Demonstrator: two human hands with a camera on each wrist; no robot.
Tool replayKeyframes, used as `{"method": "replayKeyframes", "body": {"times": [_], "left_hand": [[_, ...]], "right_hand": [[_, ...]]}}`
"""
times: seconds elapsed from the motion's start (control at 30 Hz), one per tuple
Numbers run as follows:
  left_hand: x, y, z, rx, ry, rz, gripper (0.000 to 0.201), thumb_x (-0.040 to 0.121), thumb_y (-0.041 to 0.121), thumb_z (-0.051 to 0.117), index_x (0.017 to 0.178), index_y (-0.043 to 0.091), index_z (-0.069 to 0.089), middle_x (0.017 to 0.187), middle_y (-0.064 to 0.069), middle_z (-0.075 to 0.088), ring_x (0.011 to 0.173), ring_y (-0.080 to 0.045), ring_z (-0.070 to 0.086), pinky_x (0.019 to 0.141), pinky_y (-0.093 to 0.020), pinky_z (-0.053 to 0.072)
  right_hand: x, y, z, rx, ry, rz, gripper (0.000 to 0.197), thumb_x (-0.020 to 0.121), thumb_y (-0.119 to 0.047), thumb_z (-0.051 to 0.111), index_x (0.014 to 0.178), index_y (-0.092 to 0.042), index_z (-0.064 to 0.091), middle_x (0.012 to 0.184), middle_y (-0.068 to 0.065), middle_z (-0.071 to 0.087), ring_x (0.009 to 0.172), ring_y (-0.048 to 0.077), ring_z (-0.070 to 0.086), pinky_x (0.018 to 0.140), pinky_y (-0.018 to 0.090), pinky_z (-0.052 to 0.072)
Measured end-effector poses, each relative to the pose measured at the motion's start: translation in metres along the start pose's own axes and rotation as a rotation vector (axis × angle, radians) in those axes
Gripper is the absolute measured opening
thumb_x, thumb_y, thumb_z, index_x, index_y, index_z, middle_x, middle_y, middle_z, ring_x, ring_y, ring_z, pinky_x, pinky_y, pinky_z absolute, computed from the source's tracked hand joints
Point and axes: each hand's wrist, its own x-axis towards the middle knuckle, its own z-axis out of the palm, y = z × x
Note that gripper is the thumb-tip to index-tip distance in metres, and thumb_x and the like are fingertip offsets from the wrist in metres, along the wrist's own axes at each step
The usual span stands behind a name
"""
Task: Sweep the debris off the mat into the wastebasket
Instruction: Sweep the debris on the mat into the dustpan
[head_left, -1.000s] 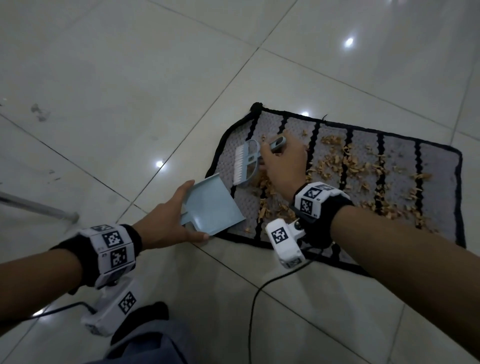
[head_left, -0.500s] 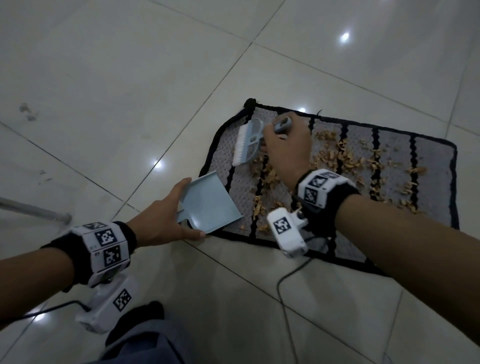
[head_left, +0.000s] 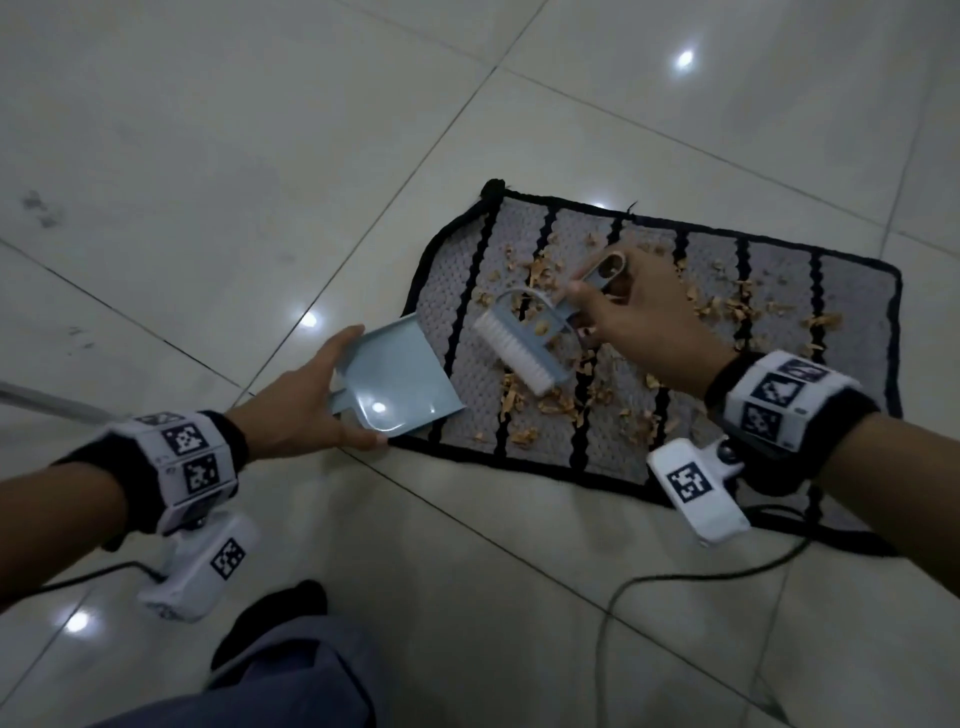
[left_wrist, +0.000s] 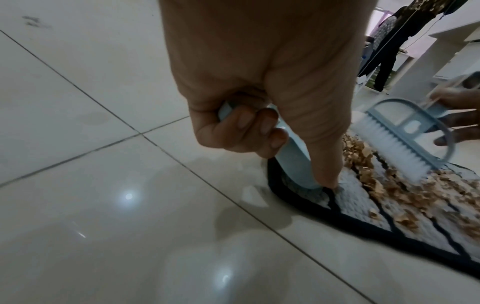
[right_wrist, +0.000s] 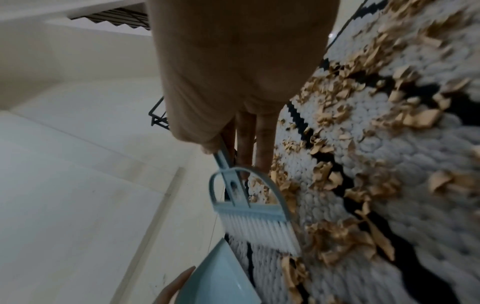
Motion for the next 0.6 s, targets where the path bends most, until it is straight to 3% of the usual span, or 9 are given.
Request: {"method": "replayKeyframes", "body": {"times": [0.13,0.23,0.3,0.37,0.4,0.5,0.6], "left_hand": [[-0.003,-0.005,-0.003,0.032,-0.013,-0.006,0.127,0.061,0.050,0.088,0.153,0.042,0.000,0.130,-0.005,0.054,0.100,-0.022,0.060,0.090,-0.034,0.046],[-0.008,-0.006,0.000,0.025,-0.003,-0.009,0.128,0.060,0.051,0.088,0.153,0.042,0.001,0.136,-0.006,0.051,0.107,-0.025,0.059,0.093,-0.036,0.046],[-0.012,-0.006,0.003,0.037,-0.015,-0.008,0.127,0.061,0.051,0.088,0.153,0.042,0.000,0.128,-0.007,0.054,0.101,-0.023,0.061,0.086,-0.033,0.046],[-0.016,-0.006,0.008,0.050,-0.029,-0.005,0.127,0.063,0.050,0.087,0.153,0.041,-0.001,0.123,-0.005,0.055,0.096,-0.022,0.061,0.081,-0.031,0.045],[-0.017,-0.006,0.010,0.049,-0.035,-0.001,0.127,0.063,0.049,0.088,0.153,0.041,-0.001,0.124,-0.005,0.054,0.097,-0.022,0.061,0.082,-0.031,0.045],[-0.020,-0.006,0.015,0.043,-0.048,0.009,0.127,0.063,0.047,0.088,0.153,0.040,-0.001,0.127,-0.003,0.049,0.100,-0.023,0.060,0.083,-0.031,0.045],[-0.021,-0.007,0.017,0.046,-0.051,0.015,0.127,0.063,0.047,0.088,0.153,0.039,0.000,0.127,-0.004,0.050,0.097,-0.023,0.060,0.082,-0.030,0.045]], "right_hand": [[-0.011,-0.004,-0.004,-0.203,-0.244,-0.038,0.012,0.095,-0.019,0.061,0.098,-0.008,0.062,0.096,0.005,0.070,0.088,0.017,0.068,0.076,0.043,0.060],[-0.012,-0.011,0.001,-0.322,-0.411,-0.075,0.014,0.094,-0.024,0.062,0.096,-0.010,0.061,0.094,0.008,0.068,0.086,0.025,0.066,0.075,0.048,0.057],[-0.012,-0.013,0.007,-0.382,-0.452,-0.098,0.017,0.094,-0.023,0.063,0.095,-0.006,0.060,0.092,0.008,0.066,0.078,0.017,0.062,0.068,0.035,0.055],[-0.012,-0.013,0.013,-0.441,-0.435,-0.128,0.017,0.095,-0.022,0.063,0.096,-0.005,0.061,0.090,0.004,0.063,0.070,0.004,0.054,0.061,0.023,0.044],[-0.011,-0.012,0.014,-0.462,-0.414,-0.142,0.015,0.095,-0.022,0.063,0.095,-0.007,0.061,0.089,0.003,0.062,0.070,0.004,0.053,0.062,0.025,0.044],[-0.001,-0.010,0.008,-0.480,-0.274,-0.131,0.013,0.094,-0.023,0.063,0.093,-0.010,0.059,0.090,0.007,0.064,0.079,0.023,0.059,0.071,0.048,0.052],[0.004,-0.016,-0.004,-0.425,-0.153,-0.143,0.011,0.093,-0.018,0.064,0.097,-0.008,0.062,0.096,0.009,0.067,0.089,0.027,0.063,0.080,0.051,0.054]]}}
